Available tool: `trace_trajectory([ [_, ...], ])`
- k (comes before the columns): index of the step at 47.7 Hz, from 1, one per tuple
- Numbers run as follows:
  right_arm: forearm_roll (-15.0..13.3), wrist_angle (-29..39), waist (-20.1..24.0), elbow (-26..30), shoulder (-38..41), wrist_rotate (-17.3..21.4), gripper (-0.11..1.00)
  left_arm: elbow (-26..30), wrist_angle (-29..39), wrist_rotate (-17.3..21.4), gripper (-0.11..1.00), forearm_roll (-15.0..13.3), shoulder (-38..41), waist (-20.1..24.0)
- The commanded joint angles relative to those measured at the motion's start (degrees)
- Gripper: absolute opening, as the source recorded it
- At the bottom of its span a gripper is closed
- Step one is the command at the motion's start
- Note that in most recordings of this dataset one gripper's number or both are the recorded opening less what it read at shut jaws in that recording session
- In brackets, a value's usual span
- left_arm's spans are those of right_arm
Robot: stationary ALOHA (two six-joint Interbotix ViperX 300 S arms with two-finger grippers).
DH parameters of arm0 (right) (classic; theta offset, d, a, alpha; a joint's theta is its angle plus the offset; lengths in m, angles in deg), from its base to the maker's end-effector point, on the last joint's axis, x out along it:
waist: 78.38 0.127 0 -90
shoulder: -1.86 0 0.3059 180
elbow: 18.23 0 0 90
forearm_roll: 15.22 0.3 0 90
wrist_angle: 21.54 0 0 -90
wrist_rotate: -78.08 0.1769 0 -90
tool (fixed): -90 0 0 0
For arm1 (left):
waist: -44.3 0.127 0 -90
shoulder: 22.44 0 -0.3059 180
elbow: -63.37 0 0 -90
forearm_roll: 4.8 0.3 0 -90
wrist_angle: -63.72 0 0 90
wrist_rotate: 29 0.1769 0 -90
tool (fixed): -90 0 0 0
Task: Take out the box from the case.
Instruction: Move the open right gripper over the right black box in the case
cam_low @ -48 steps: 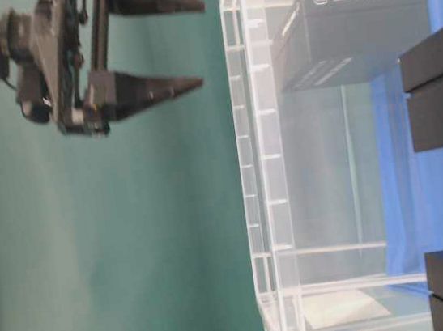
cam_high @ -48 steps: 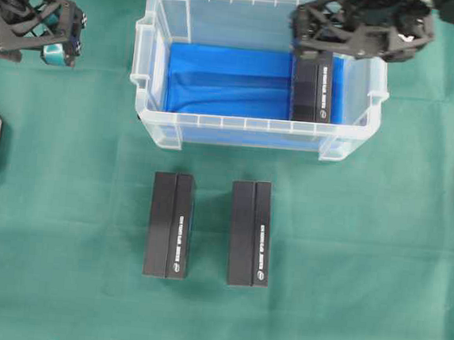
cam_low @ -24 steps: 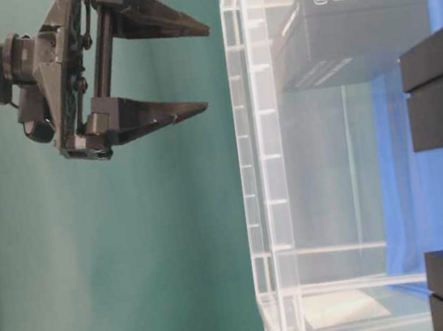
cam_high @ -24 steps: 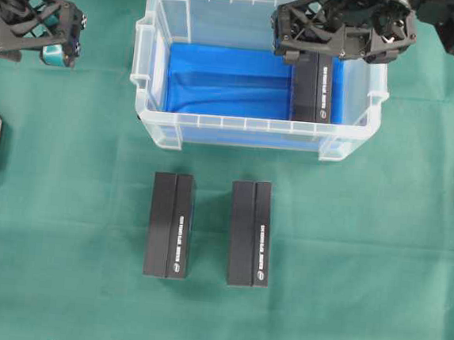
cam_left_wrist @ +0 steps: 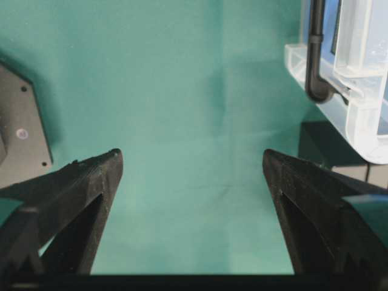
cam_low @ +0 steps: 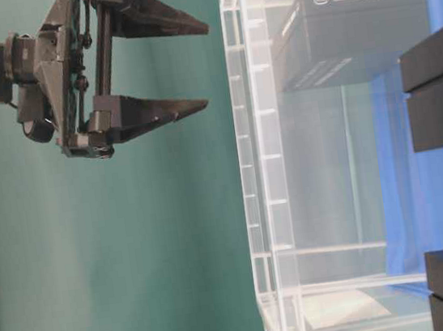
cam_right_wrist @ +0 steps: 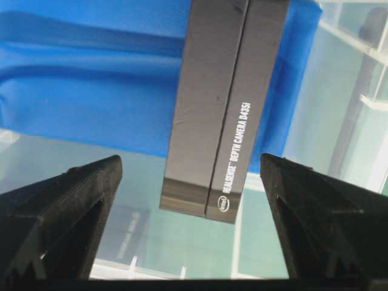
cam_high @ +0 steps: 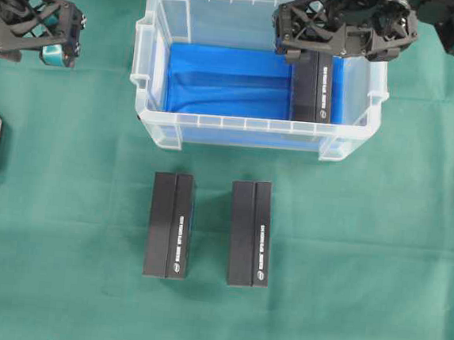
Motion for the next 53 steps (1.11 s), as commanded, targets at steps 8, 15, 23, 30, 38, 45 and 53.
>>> trace_trajectory([
  [8,-0.26,0.18,0.18,0.88,-0.70,0.09,0.92,1.14,0.09,0.09,0.98,0.00,-0.53,0.26],
  [15,-0.26,0.18,0.18,0.79,-0.70,0.09,0.92,1.14,0.09,0.09,0.98,0.00,-0.53,0.26],
  [23,-0.35,0.18,0.18,0.79,-0.70,0.09,0.92,1.14,0.09,0.09,0.98,0.00,-0.53,0.26],
  [30,-0.53,0.18,0.09,0.44,-0.70,0.09,0.92,1.14,0.09,0.09,0.98,0.00,-0.53,0.26],
  [38,-0.53,0.18,0.18,-0.18,-0.70,0.09,0.92,1.14,0.09,0.09,0.98,0.00,-0.53,0.26],
  [45,-0.53,-0.09,0.18,-0.97,-0.70,0.09,0.92,1.14,0.09,0.09,0.98,0.00,-0.53,0.26],
  [53,-0.62,-0.18,0.18,-1.32,-0.70,0.09,0.92,1.14,0.09,0.09,0.98,0.00,-0.53,0.26],
])
